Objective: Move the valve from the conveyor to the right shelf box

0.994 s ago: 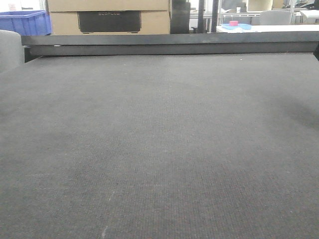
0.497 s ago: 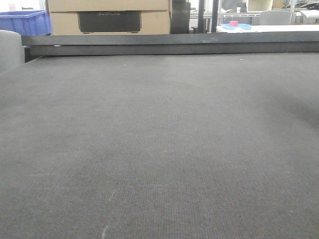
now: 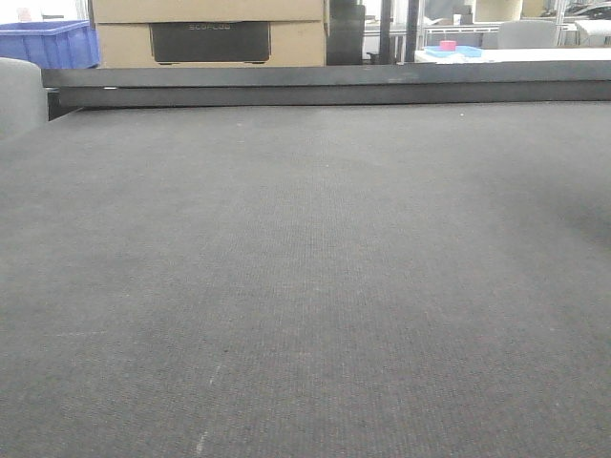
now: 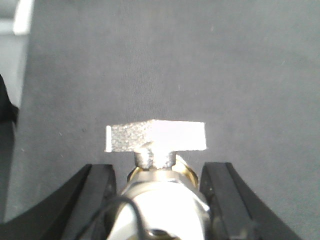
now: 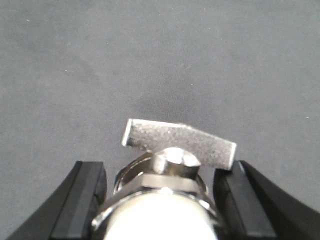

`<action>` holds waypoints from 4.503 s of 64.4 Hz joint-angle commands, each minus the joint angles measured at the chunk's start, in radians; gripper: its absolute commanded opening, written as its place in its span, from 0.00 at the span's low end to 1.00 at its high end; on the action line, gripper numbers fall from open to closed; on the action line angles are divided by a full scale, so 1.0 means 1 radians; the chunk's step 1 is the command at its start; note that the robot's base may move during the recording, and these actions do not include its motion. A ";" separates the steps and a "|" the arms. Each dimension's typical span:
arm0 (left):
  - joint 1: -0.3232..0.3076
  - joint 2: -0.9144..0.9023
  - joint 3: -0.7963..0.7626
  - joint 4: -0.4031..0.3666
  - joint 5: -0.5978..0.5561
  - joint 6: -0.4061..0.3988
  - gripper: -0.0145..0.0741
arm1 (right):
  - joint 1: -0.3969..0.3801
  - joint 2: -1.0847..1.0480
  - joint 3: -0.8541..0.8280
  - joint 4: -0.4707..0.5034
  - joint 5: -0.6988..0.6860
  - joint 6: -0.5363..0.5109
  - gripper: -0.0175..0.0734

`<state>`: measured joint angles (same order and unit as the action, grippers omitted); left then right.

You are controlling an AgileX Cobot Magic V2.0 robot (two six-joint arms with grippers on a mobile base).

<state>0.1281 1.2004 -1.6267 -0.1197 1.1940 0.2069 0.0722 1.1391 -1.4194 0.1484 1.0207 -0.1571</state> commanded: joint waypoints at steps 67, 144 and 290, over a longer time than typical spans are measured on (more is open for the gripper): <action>-0.006 -0.258 0.286 -0.011 -0.236 -0.009 0.04 | -0.001 -0.267 0.194 -0.003 -0.195 -0.001 0.02; -0.006 -0.258 0.286 -0.011 -0.308 -0.009 0.04 | -0.001 -0.265 0.194 -0.003 -0.194 -0.001 0.02; -0.006 -0.261 0.286 -0.011 -0.308 -0.009 0.04 | -0.001 -0.265 0.194 -0.003 -0.198 -0.001 0.02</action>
<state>0.1281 0.9519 -1.3341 -0.1192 0.9363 0.2050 0.0722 0.8829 -1.2148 0.1508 0.8946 -0.1571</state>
